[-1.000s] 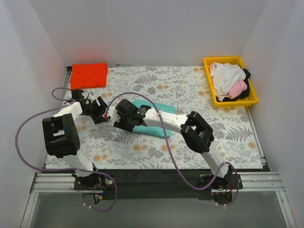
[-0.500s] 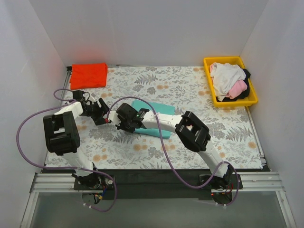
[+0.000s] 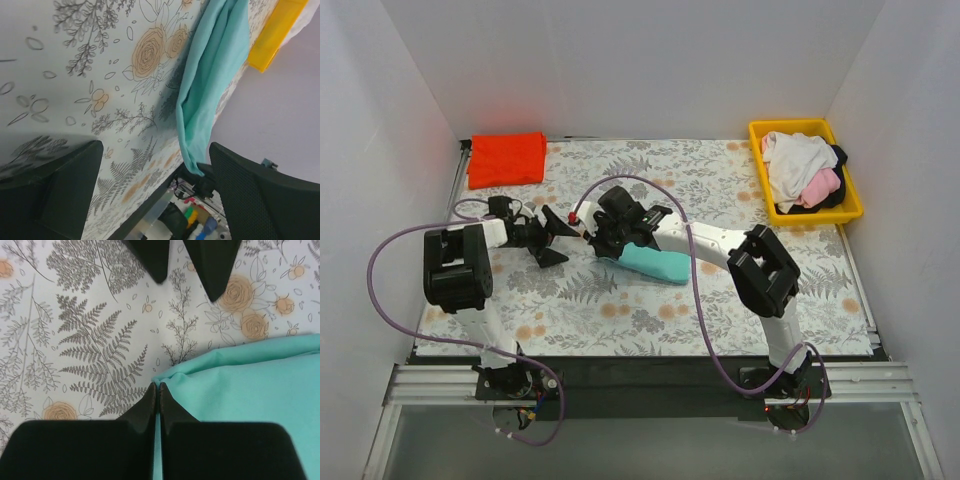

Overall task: Fold and stack the t-shirts
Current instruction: Neatly place the folded tshirt to the corner

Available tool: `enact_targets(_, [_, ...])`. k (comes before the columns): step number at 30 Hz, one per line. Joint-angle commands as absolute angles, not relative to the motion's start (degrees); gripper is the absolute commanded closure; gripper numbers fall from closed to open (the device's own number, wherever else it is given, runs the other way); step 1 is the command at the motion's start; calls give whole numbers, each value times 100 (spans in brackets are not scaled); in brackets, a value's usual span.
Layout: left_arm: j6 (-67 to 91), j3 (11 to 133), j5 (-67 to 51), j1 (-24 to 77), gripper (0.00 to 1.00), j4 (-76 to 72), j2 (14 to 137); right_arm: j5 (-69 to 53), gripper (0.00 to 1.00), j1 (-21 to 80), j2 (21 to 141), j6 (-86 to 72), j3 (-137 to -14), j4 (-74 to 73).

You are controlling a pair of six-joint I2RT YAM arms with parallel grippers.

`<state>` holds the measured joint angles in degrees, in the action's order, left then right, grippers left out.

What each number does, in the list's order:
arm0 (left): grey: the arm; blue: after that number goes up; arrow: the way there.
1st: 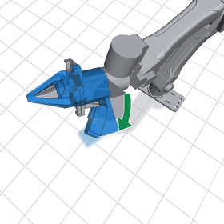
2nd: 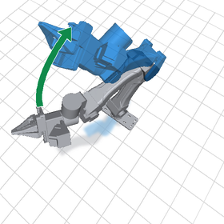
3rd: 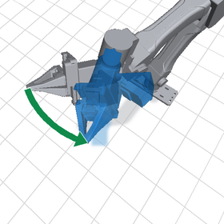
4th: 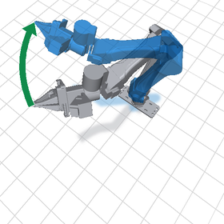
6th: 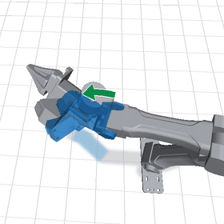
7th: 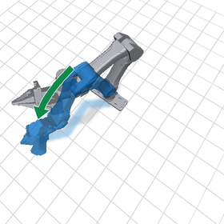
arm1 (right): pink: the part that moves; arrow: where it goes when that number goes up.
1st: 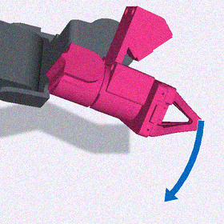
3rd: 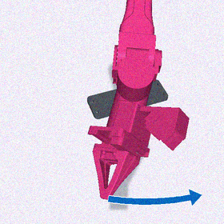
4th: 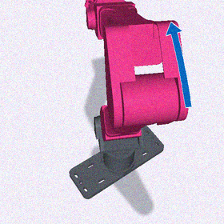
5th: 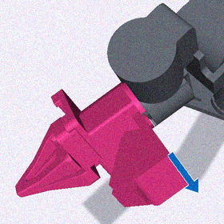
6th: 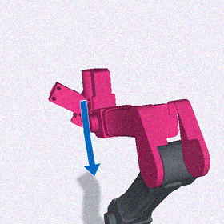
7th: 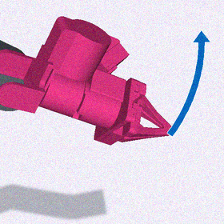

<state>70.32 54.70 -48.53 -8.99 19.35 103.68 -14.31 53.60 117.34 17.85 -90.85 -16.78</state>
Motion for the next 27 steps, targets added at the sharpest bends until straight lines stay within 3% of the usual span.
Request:
enact_targets(1, [7786, 5625, -5212, -590, 12, 1319, 10590, -1775, 99, 5397, 11400, 1582, -8956, -1345])
enact_targets(17, [9422, 5730, -4861, 808, 7, 255, 11338, -1872, 99, 5379, 11232, 1529, -8868, -1274])
enact_targets(23, [9562, 5774, -4447, 852, 30, 220, 11549, -1960, 99, 5388, 11118, 1450, -8894, -1257])
enact_targets(26, [9571, 5888, -4421, 853, 44, 150, 11654, -1977, 99, 5379, 11101, 1441, -8895, -1274])
enact_targets(27, [9571, 5923, -4421, 853, 52, 141, 11689, -1978, 99, 5379, 11101, 1441, -8886, -1266])
